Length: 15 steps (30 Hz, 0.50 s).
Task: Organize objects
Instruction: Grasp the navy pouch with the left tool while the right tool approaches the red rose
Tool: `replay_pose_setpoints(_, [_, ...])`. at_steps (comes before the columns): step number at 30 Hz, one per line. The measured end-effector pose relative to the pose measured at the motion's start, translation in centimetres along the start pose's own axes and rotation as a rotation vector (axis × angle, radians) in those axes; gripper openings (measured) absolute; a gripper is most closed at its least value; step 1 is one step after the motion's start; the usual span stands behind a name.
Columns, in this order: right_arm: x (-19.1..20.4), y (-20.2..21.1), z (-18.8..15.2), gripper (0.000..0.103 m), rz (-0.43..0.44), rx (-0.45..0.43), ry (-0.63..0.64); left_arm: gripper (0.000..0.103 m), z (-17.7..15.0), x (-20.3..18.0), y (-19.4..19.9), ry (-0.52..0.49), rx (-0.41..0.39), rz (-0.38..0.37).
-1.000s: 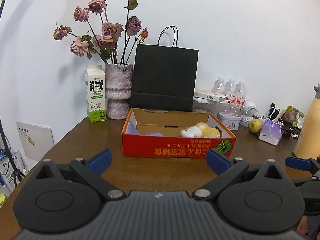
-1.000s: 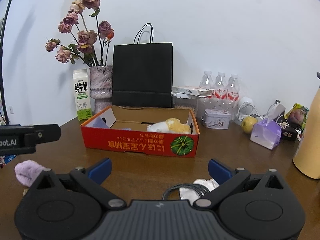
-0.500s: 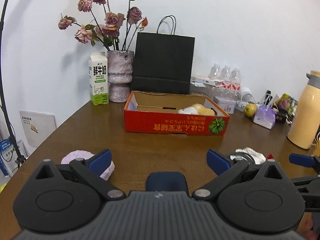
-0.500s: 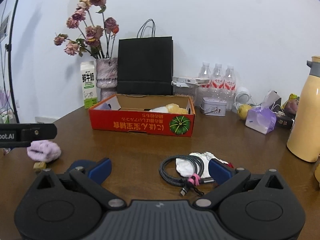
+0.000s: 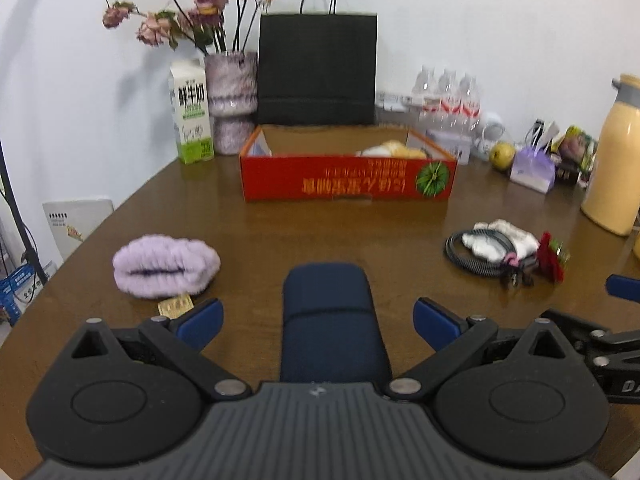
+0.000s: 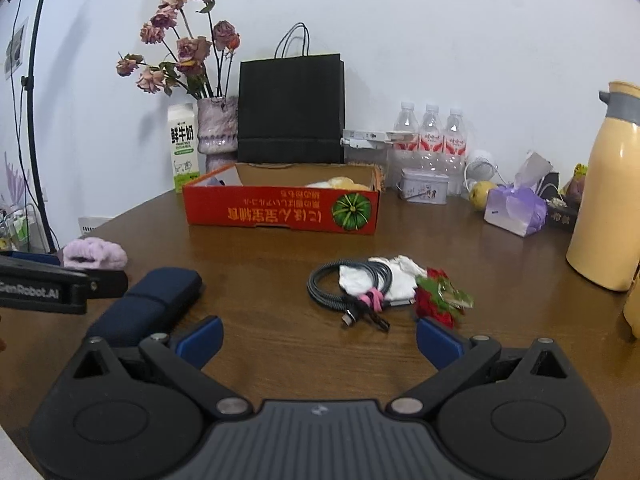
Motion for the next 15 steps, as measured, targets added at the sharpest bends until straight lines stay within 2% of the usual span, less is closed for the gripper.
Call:
replay_pose_setpoints(11, [-2.3,-0.7,-2.2,0.103,0.0,0.04,-0.004,0.103,-1.8,-1.3,-3.8,-0.037,0.099,0.029])
replay_pose_setpoints(15, [-3.6,-1.1,-2.5,0.103,-0.012,0.047,0.011,0.103,-1.9,-1.2,-5.6,-0.017,0.135,0.057])
Point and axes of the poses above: each gripper's, at about its wrist camera, not at the fingertips, and y roughly against the way its jaws point, x to its left, z to its top, the point moved 4 cm from there along -y, roughly the way its jaws point, and after that the axes turned 12 degrees about y, right-handed, at the moved point
